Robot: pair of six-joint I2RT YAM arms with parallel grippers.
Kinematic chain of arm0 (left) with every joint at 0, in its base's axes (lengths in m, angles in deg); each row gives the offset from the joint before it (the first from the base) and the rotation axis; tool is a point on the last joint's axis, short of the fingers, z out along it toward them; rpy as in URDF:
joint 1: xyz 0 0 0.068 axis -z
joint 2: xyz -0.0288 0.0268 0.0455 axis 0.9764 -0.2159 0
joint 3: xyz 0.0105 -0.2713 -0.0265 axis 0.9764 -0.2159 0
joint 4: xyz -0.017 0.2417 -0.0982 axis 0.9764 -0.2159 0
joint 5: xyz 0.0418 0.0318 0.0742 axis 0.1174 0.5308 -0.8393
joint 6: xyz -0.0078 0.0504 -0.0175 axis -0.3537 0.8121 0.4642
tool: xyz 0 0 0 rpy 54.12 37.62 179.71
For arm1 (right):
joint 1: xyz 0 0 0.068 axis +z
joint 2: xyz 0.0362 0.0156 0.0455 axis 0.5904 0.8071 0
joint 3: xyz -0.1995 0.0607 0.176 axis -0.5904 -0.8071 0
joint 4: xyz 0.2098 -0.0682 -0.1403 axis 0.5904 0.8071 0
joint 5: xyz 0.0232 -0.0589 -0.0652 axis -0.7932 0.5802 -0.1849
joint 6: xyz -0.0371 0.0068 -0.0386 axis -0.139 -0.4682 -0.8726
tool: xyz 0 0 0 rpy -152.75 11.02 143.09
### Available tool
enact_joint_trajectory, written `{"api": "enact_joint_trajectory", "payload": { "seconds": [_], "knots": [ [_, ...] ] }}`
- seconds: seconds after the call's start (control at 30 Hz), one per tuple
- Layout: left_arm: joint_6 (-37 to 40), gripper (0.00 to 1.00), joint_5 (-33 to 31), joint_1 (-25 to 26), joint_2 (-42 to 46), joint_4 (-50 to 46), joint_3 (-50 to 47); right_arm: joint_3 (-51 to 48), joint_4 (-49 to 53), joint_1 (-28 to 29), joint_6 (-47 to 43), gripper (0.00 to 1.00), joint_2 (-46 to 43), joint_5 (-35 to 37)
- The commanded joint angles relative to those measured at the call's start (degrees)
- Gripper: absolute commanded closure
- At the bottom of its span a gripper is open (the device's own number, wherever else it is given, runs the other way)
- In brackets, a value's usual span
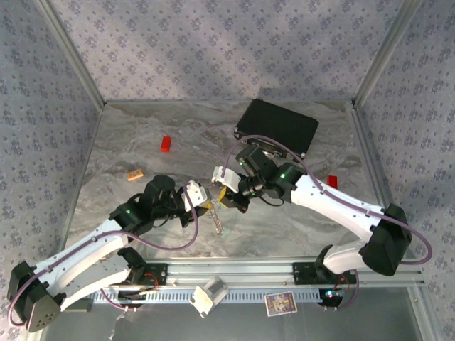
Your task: Put the keys on the keyring
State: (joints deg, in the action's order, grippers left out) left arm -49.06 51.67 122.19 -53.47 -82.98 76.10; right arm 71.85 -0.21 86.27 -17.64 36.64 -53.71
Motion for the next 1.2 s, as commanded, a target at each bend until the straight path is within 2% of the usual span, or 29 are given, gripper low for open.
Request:
{"api": "enact_joint_trajectory", "payload": {
  "seconds": [0.0, 0.13, 0.67, 1.17],
  "knots": [
    [0.61, 1.00, 1.01, 0.16, 0.36, 2.38, 0.08, -0.64, -1.00, 0.41, 2.08, 1.00, -2.20, -1.84],
    [0.69, 1.00, 1.06, 0.16, 0.47, 2.51, 0.08, -2.54, -1.82, 0.36, 1.19, 1.00, -3.18, -2.83],
    [0.75, 1.00, 1.41, 0.16, 0.44, 2.30, 0.17, 0.62, -1.24, 0.98, 1.64, 1.00, 0.89, -3.73],
    [1.13, 1.00, 2.45, 0.11, 0.50, 2.32, 0.16, 0.28, -3.25, 0.71, 3.02, 1.00, 1.67, -0.14]
  ]
}}
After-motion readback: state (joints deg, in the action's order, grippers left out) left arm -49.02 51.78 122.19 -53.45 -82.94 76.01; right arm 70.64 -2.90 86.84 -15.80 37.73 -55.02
